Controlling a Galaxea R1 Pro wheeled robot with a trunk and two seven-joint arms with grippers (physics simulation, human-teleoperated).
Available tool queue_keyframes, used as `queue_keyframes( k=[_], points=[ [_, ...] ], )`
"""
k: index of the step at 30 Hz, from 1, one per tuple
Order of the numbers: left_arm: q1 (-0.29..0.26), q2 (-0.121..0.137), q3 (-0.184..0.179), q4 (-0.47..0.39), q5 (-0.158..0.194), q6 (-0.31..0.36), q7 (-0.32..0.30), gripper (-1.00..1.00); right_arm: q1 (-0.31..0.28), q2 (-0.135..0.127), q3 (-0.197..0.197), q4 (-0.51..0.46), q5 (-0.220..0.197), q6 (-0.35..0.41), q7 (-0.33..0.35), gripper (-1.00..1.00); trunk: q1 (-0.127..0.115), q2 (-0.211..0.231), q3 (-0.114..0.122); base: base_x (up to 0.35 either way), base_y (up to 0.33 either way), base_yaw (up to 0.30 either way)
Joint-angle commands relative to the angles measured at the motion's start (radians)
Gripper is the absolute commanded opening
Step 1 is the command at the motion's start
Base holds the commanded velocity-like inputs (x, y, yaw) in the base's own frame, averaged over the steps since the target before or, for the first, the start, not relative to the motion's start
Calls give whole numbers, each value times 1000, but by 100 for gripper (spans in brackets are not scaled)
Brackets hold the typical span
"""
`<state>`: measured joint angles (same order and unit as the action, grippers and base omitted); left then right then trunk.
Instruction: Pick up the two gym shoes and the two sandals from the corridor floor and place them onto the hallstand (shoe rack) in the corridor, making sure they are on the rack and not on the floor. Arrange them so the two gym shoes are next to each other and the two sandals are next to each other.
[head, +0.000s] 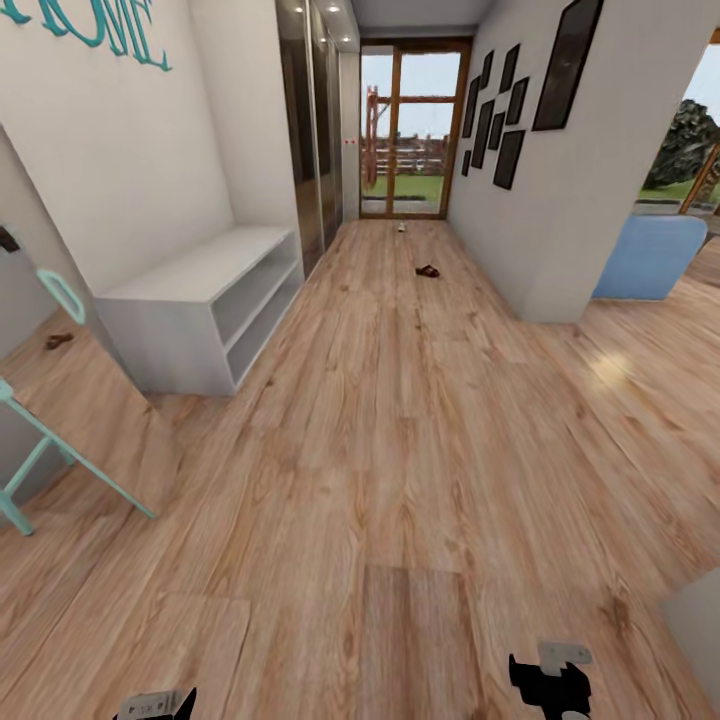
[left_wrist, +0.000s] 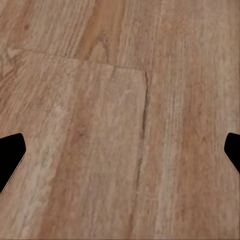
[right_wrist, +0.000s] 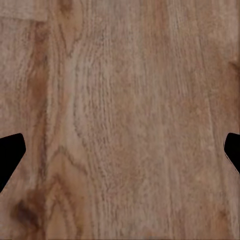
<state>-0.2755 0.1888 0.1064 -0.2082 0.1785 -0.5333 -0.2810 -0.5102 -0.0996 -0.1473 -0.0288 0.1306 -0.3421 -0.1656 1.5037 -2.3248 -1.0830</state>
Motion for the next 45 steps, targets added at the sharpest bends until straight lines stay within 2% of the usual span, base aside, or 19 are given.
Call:
queue_keyframes(
  k=[1,25,35,45],
  points=[
    [-1,0,4,1,9,0,-10,100,-1,1,-8,1,11,-3,-3,100,0,0,-1,339,0,0],
    [-1,0,4,1,9,0,-10,100,-1,0,-8,1,11,-3,-3,100,0,0,-1,339,0,-3],
    [-1,0,4,1,9,1,-10,100,-1,0,-8,1,11,-3,-3,100,0,0,0,339,0,-159],
    [-1,0,5,1,9,1,-10,100,-1,0,-8,3,13,-3,0,100,0,0,1,339,0,-27]
  ],
)
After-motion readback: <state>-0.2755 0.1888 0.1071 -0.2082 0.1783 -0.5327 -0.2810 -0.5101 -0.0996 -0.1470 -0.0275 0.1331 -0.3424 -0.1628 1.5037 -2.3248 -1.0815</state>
